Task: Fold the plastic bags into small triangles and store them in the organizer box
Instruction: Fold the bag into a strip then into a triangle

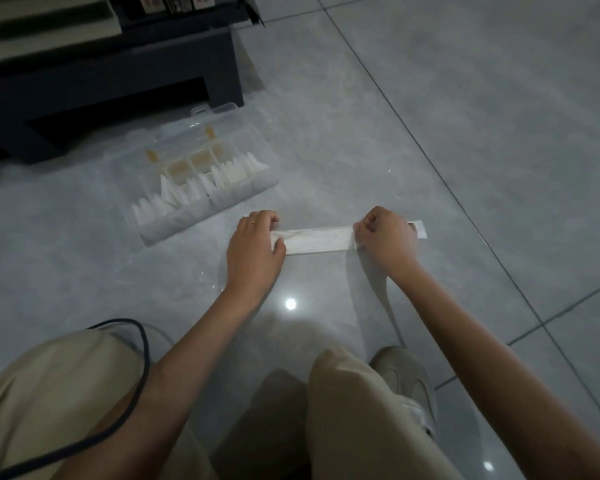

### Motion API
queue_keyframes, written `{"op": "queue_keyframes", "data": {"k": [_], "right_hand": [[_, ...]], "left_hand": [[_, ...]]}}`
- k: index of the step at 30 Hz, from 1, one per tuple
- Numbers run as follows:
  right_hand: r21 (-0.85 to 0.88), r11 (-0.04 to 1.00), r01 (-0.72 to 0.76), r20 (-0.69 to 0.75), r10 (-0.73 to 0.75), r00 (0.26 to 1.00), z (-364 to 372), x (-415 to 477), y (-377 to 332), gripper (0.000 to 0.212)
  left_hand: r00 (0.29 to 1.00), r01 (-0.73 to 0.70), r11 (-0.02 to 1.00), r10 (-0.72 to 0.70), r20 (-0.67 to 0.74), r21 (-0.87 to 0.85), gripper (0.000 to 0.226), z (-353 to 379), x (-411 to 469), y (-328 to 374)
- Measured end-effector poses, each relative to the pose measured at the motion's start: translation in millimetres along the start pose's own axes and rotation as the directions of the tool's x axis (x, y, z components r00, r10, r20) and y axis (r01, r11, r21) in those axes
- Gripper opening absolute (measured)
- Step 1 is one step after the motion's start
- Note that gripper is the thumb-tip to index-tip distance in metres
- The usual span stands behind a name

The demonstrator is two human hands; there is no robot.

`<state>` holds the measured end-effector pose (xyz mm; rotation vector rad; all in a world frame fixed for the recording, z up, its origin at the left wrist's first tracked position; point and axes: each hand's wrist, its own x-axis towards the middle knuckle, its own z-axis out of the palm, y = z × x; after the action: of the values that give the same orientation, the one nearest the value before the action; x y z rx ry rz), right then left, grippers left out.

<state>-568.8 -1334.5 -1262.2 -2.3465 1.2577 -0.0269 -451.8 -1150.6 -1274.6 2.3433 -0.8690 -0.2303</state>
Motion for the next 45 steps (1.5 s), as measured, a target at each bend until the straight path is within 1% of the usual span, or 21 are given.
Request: {"op": "queue_keyframes", "data": {"k": [1, 2, 3, 4, 6, 9, 16, 18, 19, 21, 22, 23, 25, 26, 27, 28, 32, 36, 41, 43, 45], "right_hand": [[0.005, 1.0, 0.0, 0.0, 0.0, 1.0, -0.1, -0.5, 0.1, 0.015], [0.011, 1.0, 0.001, 0.0, -0.001, 1.0, -0.2, -0.5, 0.4, 0.015], [0.015, 1.0, 0.001, 0.002, -0.001, 1.0, -0.6, -0.2, 0.4, 0.015], [0.014, 1.0, 0.0, 0.005, -0.001, 1.0, -1.0, -0.1, 0.2, 0.015], [0.014, 1.0, -0.001, 0.004, 0.0, 1.0, -1.5, 0.6, -0.2, 0.015], [0.022, 1.0, -0.009, -0.015, 0.009, 1.0, -0.3, 0.2, 0.0, 0.017], [0.009, 1.0, -0.021, -0.054, 0.022, 0.998, 3.2, -3.0, 1.8, 0.02], [-0.026, 1.0, -0.018, -0.049, 0.017, 0.999, 2.5, -5.2, -1.5, 0.02], [-0.088, 0.996, -0.006, -0.063, 0.001, 0.998, 2.5, -6.5, -3.7, 0.021], [-0.277, 0.958, 0.069, -0.119, -0.106, 0.987, 4.8, -9.9, -5.9, 0.025], [-0.332, 0.931, 0.152, -0.125, -0.203, 0.971, 6.4, -13.9, -8.7, 0.031], [-0.332, 0.903, 0.272, -0.09, -0.318, 0.944, 9.2, -19.3, -13.7, 0.039], [-0.257, 0.801, 0.541, 0.096, -0.536, 0.839, 21.4, -32.9, -22.4, 0.057], [-0.223, 0.74, 0.634, 0.197, -0.603, 0.773, 29.9, -39.1, -23.7, 0.062], [-0.199, 0.706, 0.68, 0.271, -0.627, 0.73, 37.9, -43.5, -22.8, 0.065], [-0.186, 0.701, 0.688, 0.312, -0.622, 0.718, 43.5, -45.0, -18.4, 0.067], [-0.228, 0.761, 0.607, 0.289, -0.542, 0.789, 38.8, -35.1, 11.7, 0.069], [-0.279, 0.82, 0.5, 0.227, -0.449, 0.864, 21.6, -26.6, 43.5, 0.07], [-0.289, 0.859, 0.423, 0.201, -0.377, 0.904, 11.9, -25.9, 53.6, 0.071], [-0.234, 0.88, 0.413, 0.165, -0.382, 0.909, 7.7, -24.2, 47.2, 0.066], [-0.156, 0.91, 0.384, 0.105, -0.371, 0.923, -3.4, -15.9, 37.6, 0.049]], "left_hand": [[0.991, -0.129, 0.986, 0.126, 0.035, 0.108, 0.038, 1.0, 0.5, 0.2], [0.964, -0.252, 0.947, 0.229, 0.133, 0.198, 0.046, 1.7, 0.0, 1.9], [0.923, -0.347, 0.901, 0.279, 0.263, 0.26, 0.056, 2.9, -1.8, 4.6], [0.883, -0.402, 0.863, 0.277, 0.378, 0.306, 0.064, 5.6, -4.6, 6.2], [0.849, -0.426, 0.819, 0.214, 0.483, 0.386, 0.073, 13.1, -11.7, 5.0], [0.863, -0.398, 0.79, 0.15, 0.483, 0.466, 0.078, 19.9, -20.1, 0.4], [0.911, -0.29, 0.819, 0.078, 0.404, 0.496, 0.085, 19.3, -24.7, 1.2], [0.911, -0.284, 0.814, 0.066, 0.406, 0.506, 0.085, 16.9, -21.1, -1.7], [0.91, -0.285, 0.814, 0.064, 0.41, 0.506, 0.085, 15.6, -19.5, -2.9], [0.906, -0.288, 0.814, 0.061, 0.42, 0.504, 0.086, 16.0, -18.2, -3.8], [0.904, -0.29, 0.815, 0.06, 0.423, 0.503, 0.087, 17.1, -18.7, -3.8], [0.904, -0.29, 0.814, 0.061, 0.423, 0.503, 0.088, 17.9, -19.7, -4.1], [0.907, -0.289, 0.814, 0.065, 0.415, 0.504, 0.089, 19.0, -20.8, -5.0], [0.912, -0.289, 0.812, 0.072, 0.404, 0.507, 0.088, 19.6, -20.7, -5.5], [0.916, -0.294, 0.804, 0.083, 0.393, 0.517, 0.087, 20.1, -21.0, -6.6], [0.919, -0.301, 0.797, 0.094, 0.384, 0.525, 0.085, 19.8, -21.1, -7.1], [0.925, -0.307, 0.798, 0.121, 0.361, 0.519, 0.085, 18.2, -20.9, -9.1], [0.927, -0.285, 0.788, 0.082, 0.365, 0.546, 0.089, 18.1, -21.7, -6.8], [0.951, -0.211, 0.799, 0.036, 0.306, 0.563, 0.094, 15.4, -23.8, -9.2], [0.952, -0.206, 0.795, 0.028, 0.305, 0.57, 0.094, 14.5, -24.9, -9.4], [0.953, -0.204, 0.789, 0.023, 0.304, 0.58, 0.093, 14.2, -24.3, -8.9]]}}
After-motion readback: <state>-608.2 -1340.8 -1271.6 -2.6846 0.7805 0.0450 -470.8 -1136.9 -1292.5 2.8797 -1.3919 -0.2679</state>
